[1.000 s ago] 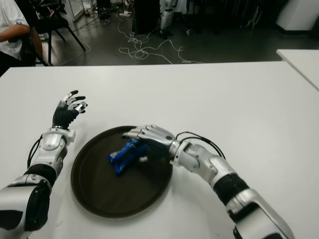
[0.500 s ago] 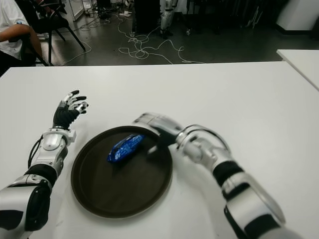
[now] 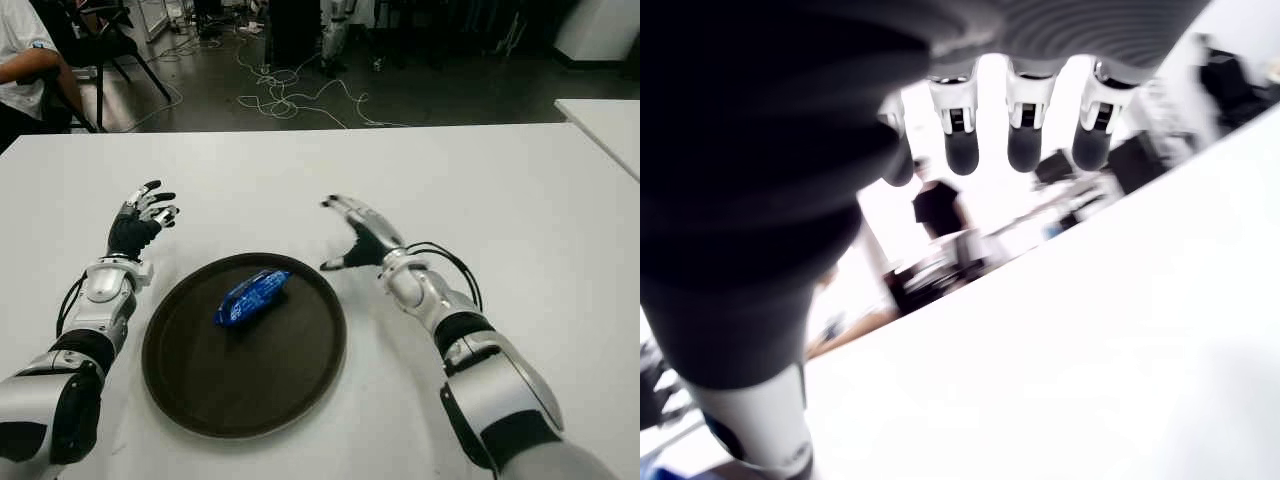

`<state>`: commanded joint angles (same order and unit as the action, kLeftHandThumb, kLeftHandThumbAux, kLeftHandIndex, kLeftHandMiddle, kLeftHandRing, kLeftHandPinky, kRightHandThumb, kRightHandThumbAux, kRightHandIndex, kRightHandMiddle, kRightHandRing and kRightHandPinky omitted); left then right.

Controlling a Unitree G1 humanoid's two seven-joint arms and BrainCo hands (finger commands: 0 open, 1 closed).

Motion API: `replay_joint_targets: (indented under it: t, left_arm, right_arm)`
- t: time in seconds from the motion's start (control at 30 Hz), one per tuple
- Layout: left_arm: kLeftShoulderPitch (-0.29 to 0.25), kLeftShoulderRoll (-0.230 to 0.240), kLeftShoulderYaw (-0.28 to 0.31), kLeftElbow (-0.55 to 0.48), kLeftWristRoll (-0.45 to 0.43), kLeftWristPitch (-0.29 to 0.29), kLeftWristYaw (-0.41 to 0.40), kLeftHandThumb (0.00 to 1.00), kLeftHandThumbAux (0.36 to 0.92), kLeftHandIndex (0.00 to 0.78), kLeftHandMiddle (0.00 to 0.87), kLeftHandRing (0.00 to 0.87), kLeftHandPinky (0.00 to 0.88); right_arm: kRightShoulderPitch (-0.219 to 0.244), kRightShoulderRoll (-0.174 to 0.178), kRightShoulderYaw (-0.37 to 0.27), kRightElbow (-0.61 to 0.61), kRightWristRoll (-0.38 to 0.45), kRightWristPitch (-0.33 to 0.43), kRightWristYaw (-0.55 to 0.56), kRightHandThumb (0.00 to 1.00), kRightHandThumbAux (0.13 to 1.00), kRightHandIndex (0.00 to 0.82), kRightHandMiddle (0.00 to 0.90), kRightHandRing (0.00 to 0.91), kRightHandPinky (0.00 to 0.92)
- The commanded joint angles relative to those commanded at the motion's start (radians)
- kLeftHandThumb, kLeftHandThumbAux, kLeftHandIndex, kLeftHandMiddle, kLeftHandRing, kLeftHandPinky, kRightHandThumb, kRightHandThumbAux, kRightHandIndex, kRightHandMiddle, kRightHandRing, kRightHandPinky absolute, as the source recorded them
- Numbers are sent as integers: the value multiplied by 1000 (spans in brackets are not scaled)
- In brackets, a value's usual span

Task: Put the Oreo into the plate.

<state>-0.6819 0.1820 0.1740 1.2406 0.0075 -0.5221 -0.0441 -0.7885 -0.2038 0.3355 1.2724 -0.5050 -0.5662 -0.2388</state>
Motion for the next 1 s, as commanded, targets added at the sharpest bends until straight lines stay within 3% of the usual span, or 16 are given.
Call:
replay_joint_targets:
  t: [0.27,0.33,0.43,0.67,0.87,1.0]
  left_arm:
    - [0,0,-1,-3,3,-8,-5,331,748,166,289,328,348]
    - [0,0,-2,-4,4,-8,-4,321,745,165,294,334,345]
    - [-1,1,-4,-3,6,-5,-4,314,745,164,294,335,341]
    - [-1,1,-3,-6,4,1,-5,317,759,155,272,319,331]
    - [-3,-1,-1,-4,2,9,0,340,741,151,254,309,340]
    - [-5,-1,1,-2,0,14,1,327,753,161,263,312,332]
  right_arm:
    - [-11,26,-85,40,91,101,80,0,732,0,23,19,34]
    - [-13,30,-103,43,110,120,102,0,738,0,52,79,114]
    - [-15,35,-126,44,133,137,127,0,742,2,67,103,137]
    - [-19,66,-280,45,297,203,248,0,777,75,130,128,105]
    - [-41,88,-404,45,425,334,304,0,825,113,180,190,226]
    - [-49,95,-440,41,458,383,299,0,857,129,202,224,282]
